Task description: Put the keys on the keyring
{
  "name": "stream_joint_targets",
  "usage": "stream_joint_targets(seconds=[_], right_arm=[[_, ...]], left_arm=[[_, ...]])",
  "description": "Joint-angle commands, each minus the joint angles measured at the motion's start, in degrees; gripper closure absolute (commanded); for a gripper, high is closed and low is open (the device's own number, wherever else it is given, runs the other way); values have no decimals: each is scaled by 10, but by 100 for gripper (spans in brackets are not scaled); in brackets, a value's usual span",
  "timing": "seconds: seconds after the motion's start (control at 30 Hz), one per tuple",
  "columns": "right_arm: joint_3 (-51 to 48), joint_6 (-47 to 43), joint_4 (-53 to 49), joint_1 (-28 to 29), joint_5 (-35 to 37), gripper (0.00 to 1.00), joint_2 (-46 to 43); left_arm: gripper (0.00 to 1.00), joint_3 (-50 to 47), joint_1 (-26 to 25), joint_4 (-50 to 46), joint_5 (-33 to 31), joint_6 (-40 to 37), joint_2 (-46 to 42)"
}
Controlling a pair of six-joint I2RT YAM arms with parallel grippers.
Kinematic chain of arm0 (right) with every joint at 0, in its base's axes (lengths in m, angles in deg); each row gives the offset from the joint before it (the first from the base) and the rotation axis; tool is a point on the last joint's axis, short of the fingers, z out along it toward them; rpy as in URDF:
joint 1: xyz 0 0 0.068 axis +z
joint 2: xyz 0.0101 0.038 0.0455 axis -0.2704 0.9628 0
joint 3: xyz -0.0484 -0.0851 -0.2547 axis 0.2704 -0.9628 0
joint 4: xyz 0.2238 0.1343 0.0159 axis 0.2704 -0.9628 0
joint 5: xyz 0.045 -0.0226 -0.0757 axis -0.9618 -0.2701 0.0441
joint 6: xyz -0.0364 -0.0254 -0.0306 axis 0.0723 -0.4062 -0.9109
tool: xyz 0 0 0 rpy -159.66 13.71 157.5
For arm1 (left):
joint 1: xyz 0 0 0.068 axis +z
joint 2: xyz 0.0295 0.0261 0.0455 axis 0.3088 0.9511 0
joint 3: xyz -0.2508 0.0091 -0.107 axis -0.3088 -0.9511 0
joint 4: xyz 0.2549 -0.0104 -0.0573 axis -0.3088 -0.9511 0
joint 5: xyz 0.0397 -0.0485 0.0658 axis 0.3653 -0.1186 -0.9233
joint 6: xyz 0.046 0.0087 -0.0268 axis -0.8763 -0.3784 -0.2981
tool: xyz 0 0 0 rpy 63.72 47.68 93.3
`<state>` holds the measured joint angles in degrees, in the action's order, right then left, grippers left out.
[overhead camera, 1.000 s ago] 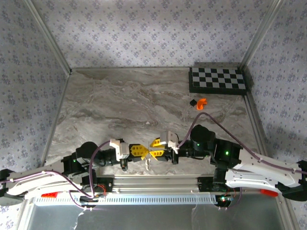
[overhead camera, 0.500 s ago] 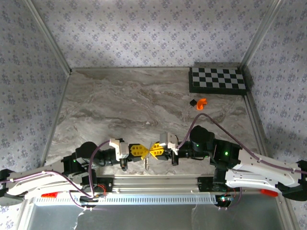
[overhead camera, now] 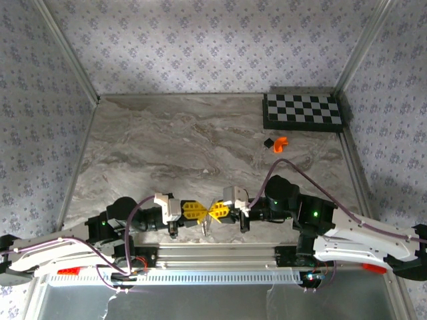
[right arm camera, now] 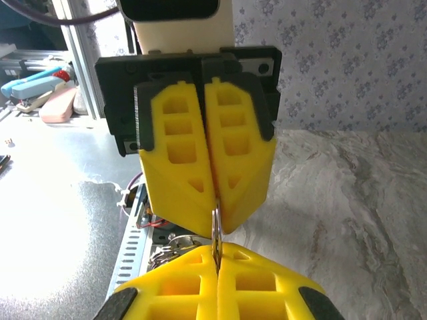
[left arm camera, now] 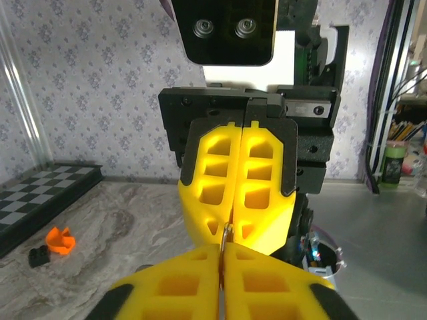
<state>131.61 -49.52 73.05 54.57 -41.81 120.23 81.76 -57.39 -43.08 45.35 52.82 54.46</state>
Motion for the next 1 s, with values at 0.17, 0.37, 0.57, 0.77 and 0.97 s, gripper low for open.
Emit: stream_joint_targets(seconds=[0.17,0.37,0.57,0.77,0.97], right_arm=[[82,-71,-150,-2,40,100,14],[149,-97,-245,-2,50,100,70],[190,-92,-304,-4,63,100,108],[200,-100,-312,-4,72,100,120],[197,-99,-301,-4,56,100,121]], left_arm=[[70,113,0,-221,-69,-34,20],[74,149,0,-270,-50,-35,57],[74,144,1,-253,-39,-34,70],[74,133,1,-225,-42,-37,75],[74,122,1,-198,-47,-38,85]])
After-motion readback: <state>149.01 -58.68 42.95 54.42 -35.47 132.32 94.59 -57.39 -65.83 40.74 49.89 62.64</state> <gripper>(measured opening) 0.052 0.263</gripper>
